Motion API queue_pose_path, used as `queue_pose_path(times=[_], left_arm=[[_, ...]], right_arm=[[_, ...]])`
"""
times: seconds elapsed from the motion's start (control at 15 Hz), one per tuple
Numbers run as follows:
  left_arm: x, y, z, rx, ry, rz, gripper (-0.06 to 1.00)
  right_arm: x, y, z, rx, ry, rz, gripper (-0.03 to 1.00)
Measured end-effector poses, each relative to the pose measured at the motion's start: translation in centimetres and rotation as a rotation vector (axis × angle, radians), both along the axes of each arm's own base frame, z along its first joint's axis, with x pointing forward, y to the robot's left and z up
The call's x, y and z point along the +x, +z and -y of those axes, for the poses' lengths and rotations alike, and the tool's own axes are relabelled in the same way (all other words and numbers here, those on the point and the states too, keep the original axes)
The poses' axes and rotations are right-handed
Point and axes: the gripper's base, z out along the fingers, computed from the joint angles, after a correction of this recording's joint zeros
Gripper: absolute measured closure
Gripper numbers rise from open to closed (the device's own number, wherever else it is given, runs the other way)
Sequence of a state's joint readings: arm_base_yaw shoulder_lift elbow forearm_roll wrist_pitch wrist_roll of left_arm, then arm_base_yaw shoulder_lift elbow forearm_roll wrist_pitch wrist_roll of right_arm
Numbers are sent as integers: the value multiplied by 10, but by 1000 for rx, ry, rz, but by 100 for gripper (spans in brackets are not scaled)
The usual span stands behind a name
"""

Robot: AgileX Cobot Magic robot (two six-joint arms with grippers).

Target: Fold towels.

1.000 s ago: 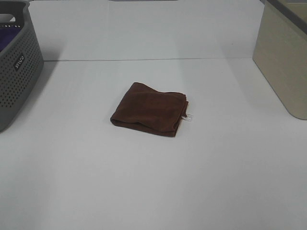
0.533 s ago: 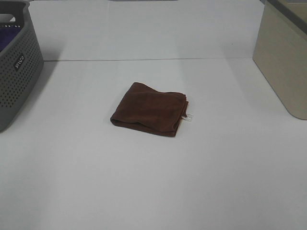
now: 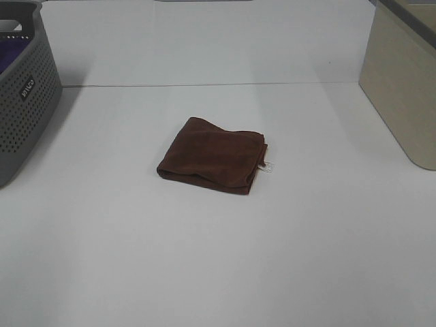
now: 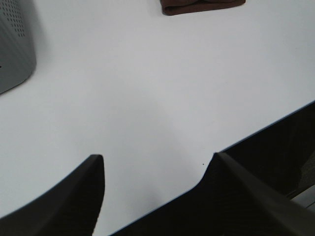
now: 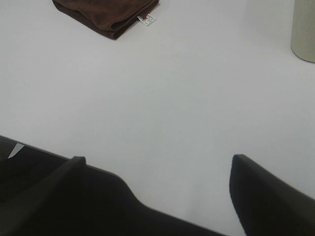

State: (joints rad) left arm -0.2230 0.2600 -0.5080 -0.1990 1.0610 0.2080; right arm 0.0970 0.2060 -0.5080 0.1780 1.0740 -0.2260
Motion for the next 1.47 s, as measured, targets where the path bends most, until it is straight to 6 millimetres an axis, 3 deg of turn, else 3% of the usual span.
queue_pose_path(times=[0.33,0.4,0.87,1.07,1.47], left_arm=[[0,0,0,0,10,0,34],[-2,1,-3,-3,83,23,34],[-34,4,-8,-28,191,240,34],[-37,4,-8,-32,192,265,34],[-37,4,-8,-26,202,267,34]], right_arm=[[1,0,2,6,-37,-3,21],[1,0,4,16,-85,-8,21],[1,-1,6,12,-111,-12,21],[1,-1,6,13,-111,-12,21],[-28,0,7,33,-255,197,21]])
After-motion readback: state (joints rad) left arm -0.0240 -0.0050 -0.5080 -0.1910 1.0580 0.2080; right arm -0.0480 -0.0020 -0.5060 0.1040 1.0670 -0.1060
